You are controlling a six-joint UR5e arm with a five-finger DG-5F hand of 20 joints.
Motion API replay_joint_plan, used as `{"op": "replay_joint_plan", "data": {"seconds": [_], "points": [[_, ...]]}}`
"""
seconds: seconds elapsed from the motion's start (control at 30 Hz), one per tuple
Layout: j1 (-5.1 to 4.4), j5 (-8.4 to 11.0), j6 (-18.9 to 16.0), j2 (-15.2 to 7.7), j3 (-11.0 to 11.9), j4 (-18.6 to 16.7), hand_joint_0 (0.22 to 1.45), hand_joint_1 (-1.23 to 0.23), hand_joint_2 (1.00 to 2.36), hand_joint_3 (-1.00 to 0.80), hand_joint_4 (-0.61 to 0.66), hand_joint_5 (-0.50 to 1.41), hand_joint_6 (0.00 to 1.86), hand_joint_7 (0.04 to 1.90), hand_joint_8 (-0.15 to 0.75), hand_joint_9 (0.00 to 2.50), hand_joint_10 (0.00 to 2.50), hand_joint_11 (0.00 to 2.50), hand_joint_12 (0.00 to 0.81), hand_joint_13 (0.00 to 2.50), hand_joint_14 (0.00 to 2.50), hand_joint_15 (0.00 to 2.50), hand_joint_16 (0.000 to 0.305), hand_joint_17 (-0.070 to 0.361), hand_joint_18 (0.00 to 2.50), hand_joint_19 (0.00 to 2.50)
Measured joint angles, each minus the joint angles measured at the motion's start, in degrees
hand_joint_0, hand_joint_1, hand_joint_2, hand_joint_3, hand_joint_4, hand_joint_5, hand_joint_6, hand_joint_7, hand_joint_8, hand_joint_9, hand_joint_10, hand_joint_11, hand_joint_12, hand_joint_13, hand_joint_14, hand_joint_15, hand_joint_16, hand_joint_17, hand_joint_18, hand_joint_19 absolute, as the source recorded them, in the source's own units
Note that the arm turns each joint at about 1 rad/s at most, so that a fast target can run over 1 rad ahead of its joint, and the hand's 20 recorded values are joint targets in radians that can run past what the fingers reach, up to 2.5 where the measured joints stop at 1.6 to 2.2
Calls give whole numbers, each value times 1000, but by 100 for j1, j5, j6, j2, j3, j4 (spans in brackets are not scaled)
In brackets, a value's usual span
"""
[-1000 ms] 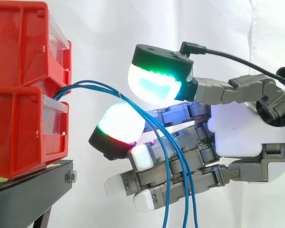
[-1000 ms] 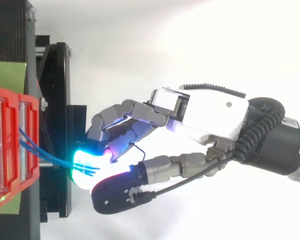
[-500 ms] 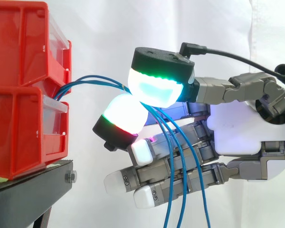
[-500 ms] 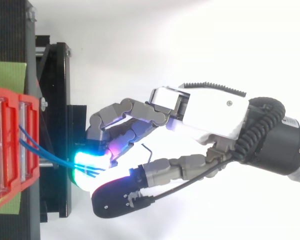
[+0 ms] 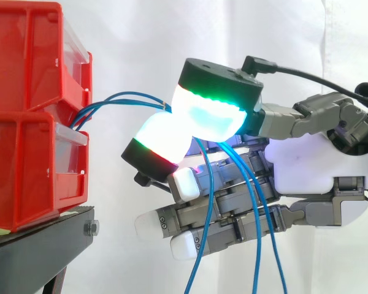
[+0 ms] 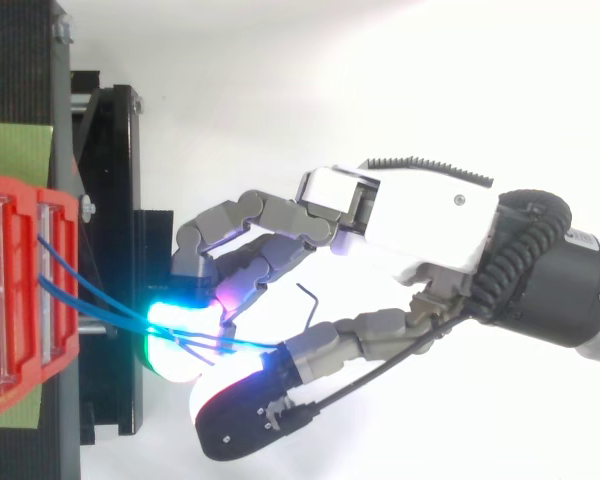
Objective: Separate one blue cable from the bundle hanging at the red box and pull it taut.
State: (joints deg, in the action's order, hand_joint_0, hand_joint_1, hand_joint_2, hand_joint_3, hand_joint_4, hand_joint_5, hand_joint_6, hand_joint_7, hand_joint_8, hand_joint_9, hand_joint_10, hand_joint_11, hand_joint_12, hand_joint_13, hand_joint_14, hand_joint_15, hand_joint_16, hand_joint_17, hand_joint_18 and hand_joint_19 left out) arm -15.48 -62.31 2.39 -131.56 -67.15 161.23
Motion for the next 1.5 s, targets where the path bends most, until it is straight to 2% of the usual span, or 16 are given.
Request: {"op": "replay_joint_plan", "data": {"seconds": [0.17, 0.27, 0.37, 0.43, 0.47, 0.57, 0.73, 0.93, 1.0, 1.3, 1.5], "points": [[27, -10, -13, 13, 46, 104, 585, -913, 1000, -500, 68, -218, 911, 982, 278, 961, 20, 736, 242, 713, 10, 265, 30, 67, 588, 310], [38, -15, -23, 31, 69, 214, 548, -806, 1000, -500, 89, -217, 903, 942, 287, 972, 19, 730, 249, 720, 10, 262, 32, 71, 589, 321], [44, -17, -27, 52, 77, 302, 547, -688, 1000, -500, 94, -213, 895, 942, 294, 979, 19, 719, 255, 728, 10, 266, 32, 72, 586, 329], [44, -18, -28, 62, 78, 345, 621, -560, 1000, -500, 79, -209, 889, 978, 293, 984, 22, 718, 249, 724, 10, 269, 31, 69, 579, 342], [45, -18, -28, 66, 77, 361, 632, -557, 1000, -500, 74, -209, 890, 991, 293, 985, 22, 718, 250, 723, 11, 272, 31, 70, 579, 348], [51, -18, -28, 73, 80, 394, 660, -573, 1002, -482, 73, -215, 906, 1004, 297, 945, 21, 714, 263, 717, 10, 273, 33, 73, 582, 368], [53, -18, -28, 76, 80, 407, 693, -682, 1014, -364, 56, -224, 919, 1043, 294, 912, 21, 712, 269, 709, 12, 276, 34, 76, 589, 363], [55, -15, -28, 77, 81, 409, 746, -745, 1010, -402, -6, -226, 926, 1028, 289, 903, 22, 722, 272, 721, 11, 282, 34, 77, 594, 369], [55, -13, -28, 74, 80, 409, 772, -787, 1011, -399, -4, -230, 930, 1118, 284, 907, 21, 714, 269, 720, 11, 280, 34, 77, 592, 381], [56, -9, -28, 76, 81, 416, 846, -842, 1000, -500, -85, -225, 943, 1103, 274, 972, 21, 730, 247, 750, 11, 293, 30, 68, 563, 388], [59, -16, -28, 75, 80, 472, 852, -869, 1000, -500, -135, -219, 936, 1084, 253, 1001, 19, 730, 227, 771, 11, 282, 26, 58, 573, 337]]}}
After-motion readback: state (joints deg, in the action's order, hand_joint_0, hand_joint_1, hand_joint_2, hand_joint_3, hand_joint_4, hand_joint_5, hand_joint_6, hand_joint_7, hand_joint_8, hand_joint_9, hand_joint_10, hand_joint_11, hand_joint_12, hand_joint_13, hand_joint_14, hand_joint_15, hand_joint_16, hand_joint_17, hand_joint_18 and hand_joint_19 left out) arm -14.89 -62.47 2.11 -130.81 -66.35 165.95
